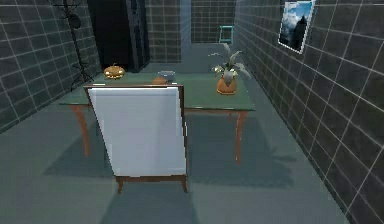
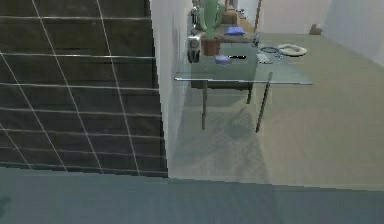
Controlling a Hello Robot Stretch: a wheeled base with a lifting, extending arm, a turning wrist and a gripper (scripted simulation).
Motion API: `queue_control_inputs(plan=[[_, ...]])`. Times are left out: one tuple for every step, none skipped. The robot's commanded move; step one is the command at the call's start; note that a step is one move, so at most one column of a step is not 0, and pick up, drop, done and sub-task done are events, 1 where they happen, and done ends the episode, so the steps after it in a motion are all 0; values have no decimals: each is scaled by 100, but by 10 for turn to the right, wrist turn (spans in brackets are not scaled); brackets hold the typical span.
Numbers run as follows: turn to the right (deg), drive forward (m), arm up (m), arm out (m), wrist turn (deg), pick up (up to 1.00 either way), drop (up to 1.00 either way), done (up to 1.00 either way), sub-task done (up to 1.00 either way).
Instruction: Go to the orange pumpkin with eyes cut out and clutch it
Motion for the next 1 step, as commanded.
queue_control_inputs(plan=[[30, 0, 0, 0, 0, 0, 0, 0, 0]])
